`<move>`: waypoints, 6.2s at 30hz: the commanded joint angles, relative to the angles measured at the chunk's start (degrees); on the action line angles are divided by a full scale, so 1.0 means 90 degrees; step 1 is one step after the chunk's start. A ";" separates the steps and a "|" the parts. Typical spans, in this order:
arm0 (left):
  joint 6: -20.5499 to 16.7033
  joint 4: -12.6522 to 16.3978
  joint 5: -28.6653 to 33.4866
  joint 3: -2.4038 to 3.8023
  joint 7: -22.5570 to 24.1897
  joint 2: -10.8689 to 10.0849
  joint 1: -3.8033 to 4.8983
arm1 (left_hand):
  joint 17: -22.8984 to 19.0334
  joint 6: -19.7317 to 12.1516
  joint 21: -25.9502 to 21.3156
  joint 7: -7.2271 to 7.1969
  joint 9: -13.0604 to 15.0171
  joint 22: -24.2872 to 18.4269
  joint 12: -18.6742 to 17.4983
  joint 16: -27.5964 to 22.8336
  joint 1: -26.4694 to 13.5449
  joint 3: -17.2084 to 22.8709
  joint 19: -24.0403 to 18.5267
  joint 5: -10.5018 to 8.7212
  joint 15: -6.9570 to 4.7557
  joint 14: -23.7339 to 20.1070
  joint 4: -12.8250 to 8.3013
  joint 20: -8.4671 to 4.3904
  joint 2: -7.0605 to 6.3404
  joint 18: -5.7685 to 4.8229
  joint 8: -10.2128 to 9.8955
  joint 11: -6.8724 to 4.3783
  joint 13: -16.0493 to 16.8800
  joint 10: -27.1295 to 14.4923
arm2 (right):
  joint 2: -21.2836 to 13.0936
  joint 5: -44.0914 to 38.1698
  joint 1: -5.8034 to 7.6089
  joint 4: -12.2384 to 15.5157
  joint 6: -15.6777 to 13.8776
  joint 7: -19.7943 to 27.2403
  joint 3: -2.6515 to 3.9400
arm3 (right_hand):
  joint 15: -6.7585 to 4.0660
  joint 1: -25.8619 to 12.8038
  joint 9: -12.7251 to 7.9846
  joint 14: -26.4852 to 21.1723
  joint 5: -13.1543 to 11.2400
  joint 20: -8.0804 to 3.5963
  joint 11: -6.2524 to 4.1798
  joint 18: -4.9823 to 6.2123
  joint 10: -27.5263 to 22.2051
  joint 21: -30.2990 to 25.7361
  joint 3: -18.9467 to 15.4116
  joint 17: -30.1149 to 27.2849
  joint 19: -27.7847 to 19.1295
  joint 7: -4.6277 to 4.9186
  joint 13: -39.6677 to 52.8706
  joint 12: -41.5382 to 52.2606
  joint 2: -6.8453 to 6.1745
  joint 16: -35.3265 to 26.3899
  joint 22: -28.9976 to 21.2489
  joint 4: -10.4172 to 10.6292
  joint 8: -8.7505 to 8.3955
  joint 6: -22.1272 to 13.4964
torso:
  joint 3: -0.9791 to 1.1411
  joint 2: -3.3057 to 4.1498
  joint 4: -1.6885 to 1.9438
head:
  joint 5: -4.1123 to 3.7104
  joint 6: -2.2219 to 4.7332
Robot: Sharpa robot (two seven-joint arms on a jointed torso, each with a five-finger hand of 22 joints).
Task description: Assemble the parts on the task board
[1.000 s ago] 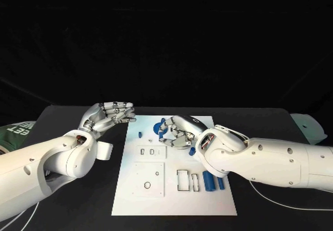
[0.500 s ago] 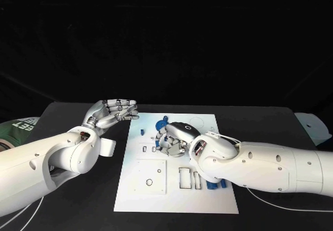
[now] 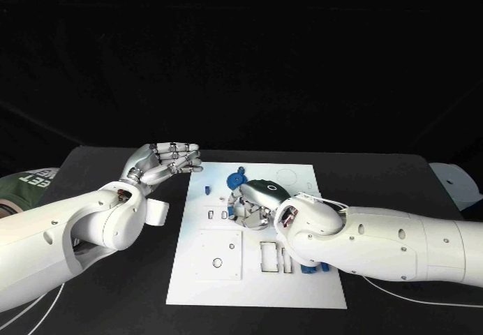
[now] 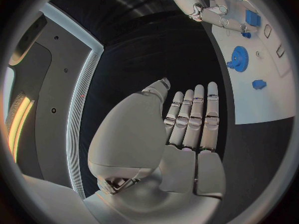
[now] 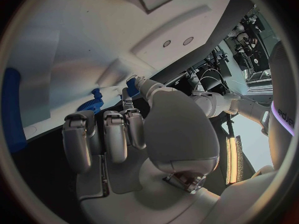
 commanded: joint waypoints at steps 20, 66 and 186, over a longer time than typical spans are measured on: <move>0.0070 0.0039 0.0010 0.0004 0.0021 -0.0034 0.0002 | 0.0009 0.0015 0.0016 0.0121 -0.0008 -0.0009 -0.0027 -0.0035 -0.0064 0.0026 -0.0045 -0.0028 0.0024 -0.0027 0.0032 0.0013 -0.0037 0.0077 -0.0035 0.0033 -0.0006 -0.0012 | 0.0081 -0.0362 -0.0058 -0.0104 0.0317 -0.0213 -0.0013 | -0.0013 -0.0074 0.0377 0.0611 -0.0014 -0.0035 0.0008 -0.0044 0.0099 0.0029 -0.0008 0.1389 0.0666 -0.0011 0.1009 0.0004 -0.0066 -0.0010 0.1675 0.0005 0.0551 0.0033 | -0.0005 0.0000 0.0009 | 0.0009 -0.0026; 0.0108 0.0037 0.0010 0.0004 -0.0055 -0.0066 0.0002 | 0.0019 -0.0015 0.0003 0.0141 -0.0020 -0.0017 -0.0037 -0.0069 -0.0097 0.0050 -0.0070 -0.0026 0.0037 -0.0053 0.0025 0.0026 -0.0056 0.0077 -0.0066 0.0049 -0.0010 -0.0061 | 0.0134 -0.0425 -0.0085 -0.0144 0.0330 -0.0221 -0.0016 | 0.0226 -0.0343 0.0044 0.0590 -0.0096 0.0167 0.0294 -0.0044 -0.0168 0.0029 -0.0111 0.1303 0.0666 0.0317 0.0787 -0.0307 -0.0557 -0.0045 0.1675 0.0025 0.0078 -0.0569 | -0.0001 0.0003 0.0009 | -0.0012 -0.0051; 0.3899 -0.1782 -0.4880 -0.0339 -0.6025 0.2268 0.0924 | 0.8314 -0.0564 0.6791 -0.0812 0.2427 0.6078 0.6735 0.8524 -0.2481 -0.0757 0.2618 -0.0140 -0.1195 0.3778 0.0500 -0.1249 0.0283 -0.0434 0.3687 -0.1050 0.5003 0.0885 | -0.1604 0.5085 0.0507 -0.0046 -0.1375 0.3070 0.0096 | 0.0195 0.0205 -0.0067 0.0212 0.0758 0.0150 0.0277 0.0451 -0.1449 -0.2277 -0.0682 -0.0039 -0.0409 0.0317 -0.0871 -0.2161 -0.0493 -0.0852 0.0652 0.0506 0.0590 -0.0883 | 0.0055 -0.0214 0.0017 | 0.0188 -0.0013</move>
